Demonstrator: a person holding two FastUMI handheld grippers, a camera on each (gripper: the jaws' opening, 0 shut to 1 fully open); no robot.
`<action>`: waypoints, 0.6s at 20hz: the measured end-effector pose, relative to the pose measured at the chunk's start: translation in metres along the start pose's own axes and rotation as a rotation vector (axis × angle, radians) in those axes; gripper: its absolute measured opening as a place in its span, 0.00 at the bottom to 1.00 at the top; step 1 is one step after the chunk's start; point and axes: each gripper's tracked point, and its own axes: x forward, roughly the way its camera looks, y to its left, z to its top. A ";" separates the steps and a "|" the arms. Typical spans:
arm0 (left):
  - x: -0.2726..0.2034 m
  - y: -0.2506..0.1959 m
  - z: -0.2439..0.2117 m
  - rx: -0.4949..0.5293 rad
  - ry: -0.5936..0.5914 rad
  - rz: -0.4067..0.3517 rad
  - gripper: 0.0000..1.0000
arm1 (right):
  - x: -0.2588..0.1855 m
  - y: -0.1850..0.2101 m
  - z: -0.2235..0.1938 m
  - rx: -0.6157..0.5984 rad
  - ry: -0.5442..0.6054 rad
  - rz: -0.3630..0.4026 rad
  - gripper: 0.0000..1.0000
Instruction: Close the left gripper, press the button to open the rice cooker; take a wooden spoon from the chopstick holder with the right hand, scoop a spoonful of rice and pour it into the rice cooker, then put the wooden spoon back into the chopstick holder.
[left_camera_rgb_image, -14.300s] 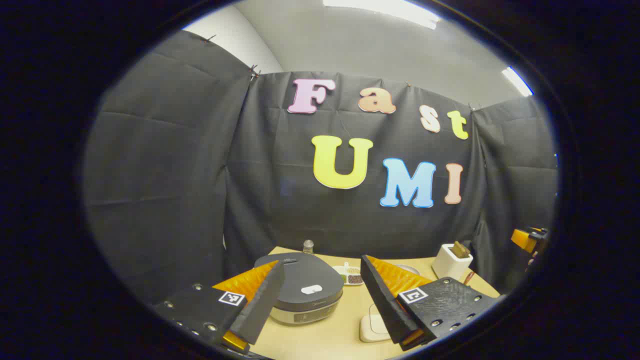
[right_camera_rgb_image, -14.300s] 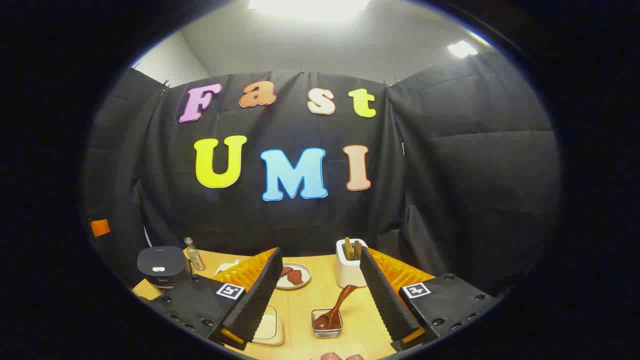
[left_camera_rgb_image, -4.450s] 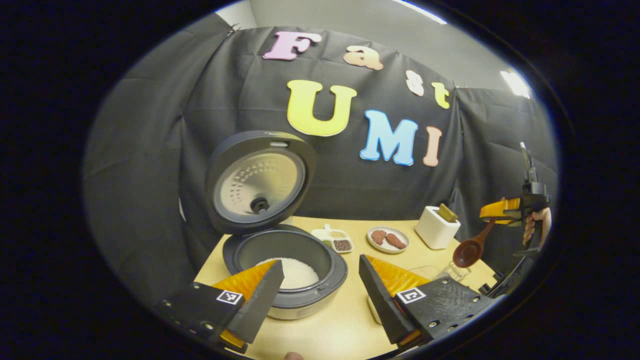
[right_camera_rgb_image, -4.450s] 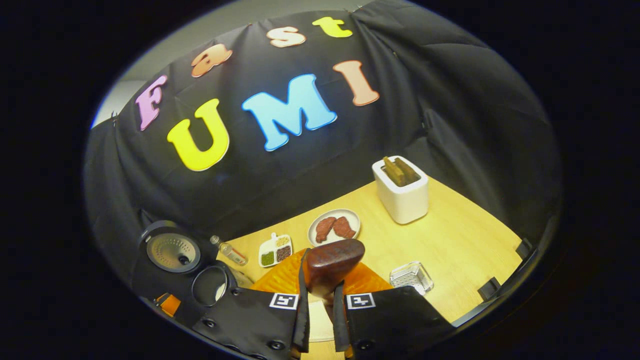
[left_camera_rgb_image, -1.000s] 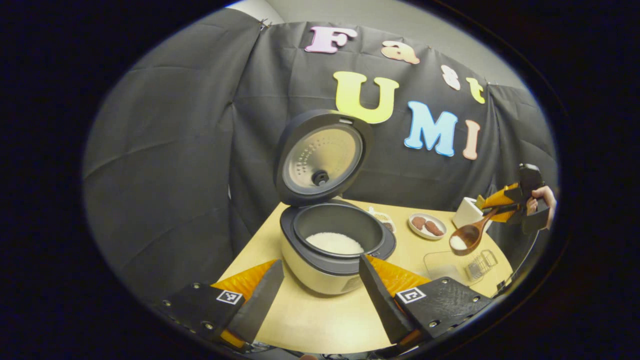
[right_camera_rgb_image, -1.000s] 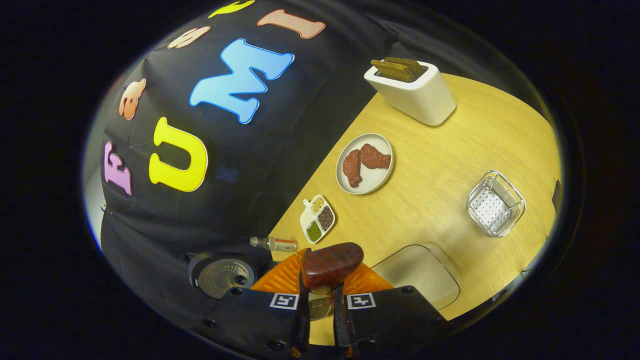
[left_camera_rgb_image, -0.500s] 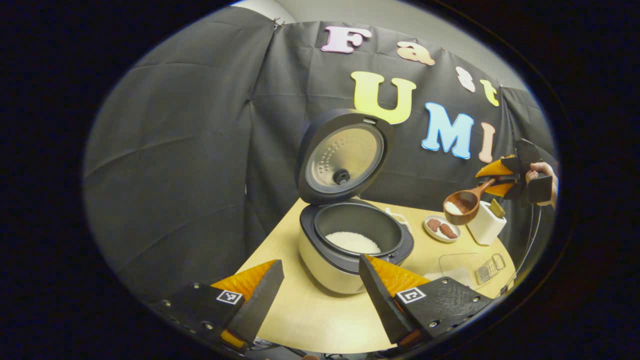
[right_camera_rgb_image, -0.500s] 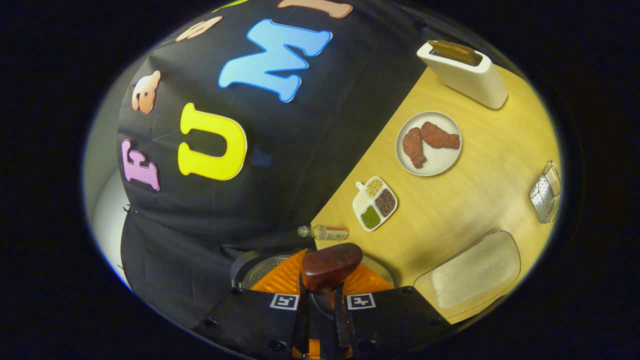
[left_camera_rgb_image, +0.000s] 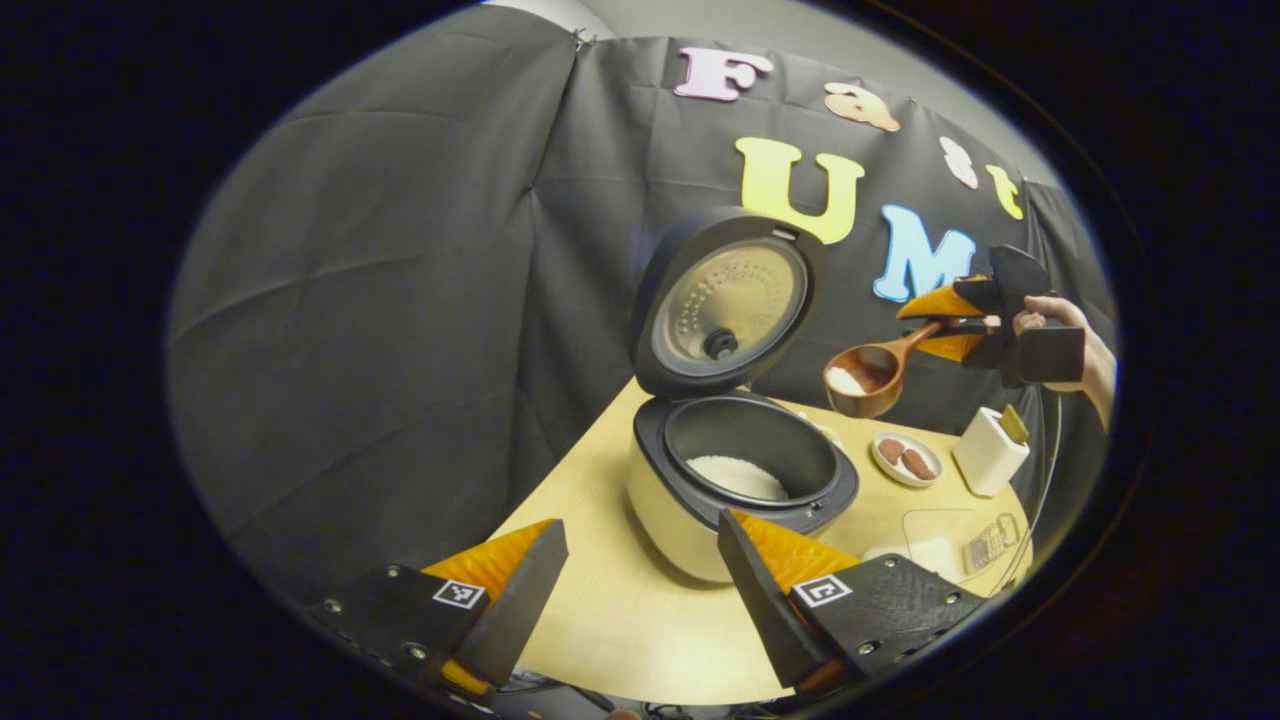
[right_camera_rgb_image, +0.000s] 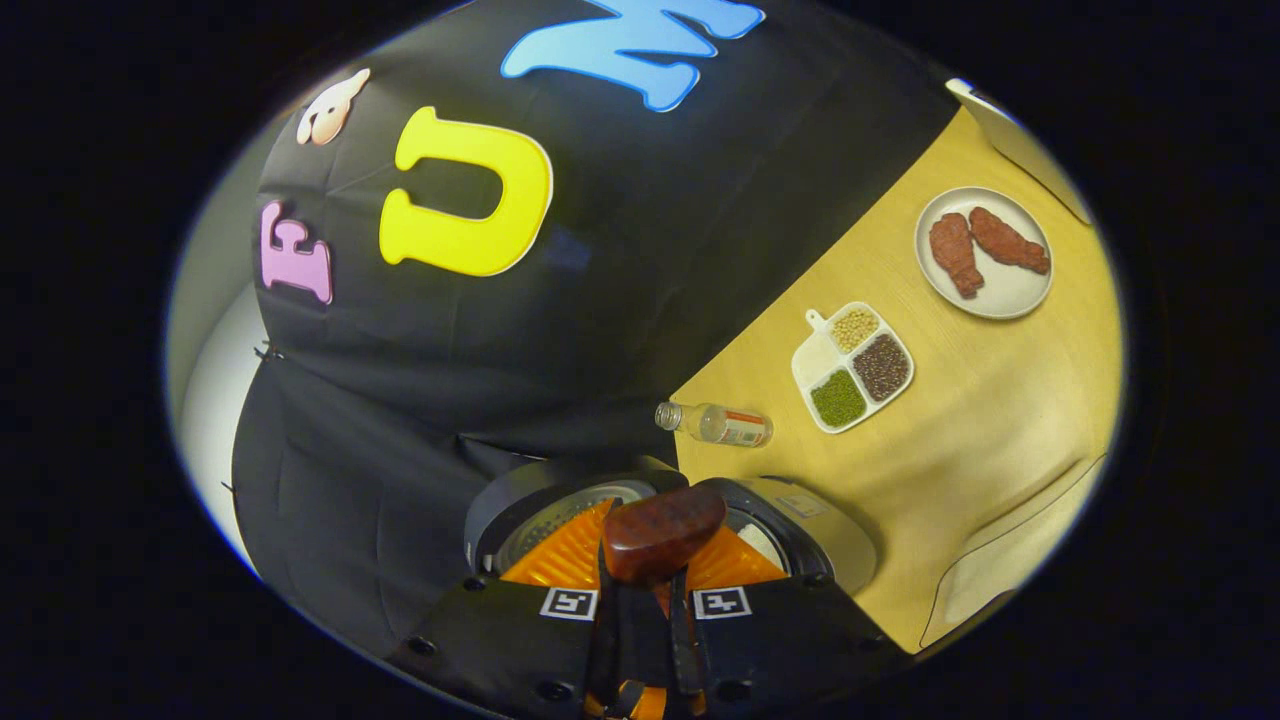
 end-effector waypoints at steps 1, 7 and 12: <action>0.001 0.002 -0.002 0.006 0.006 0.006 0.95 | 0.009 0.000 -0.004 -0.039 0.007 -0.008 0.20; -0.002 0.009 0.003 0.029 0.005 0.033 0.95 | 0.044 -0.022 -0.016 -0.349 0.014 -0.104 0.21; -0.006 0.010 -0.005 0.021 0.020 0.041 0.95 | 0.060 -0.010 -0.026 -0.513 0.032 -0.105 0.20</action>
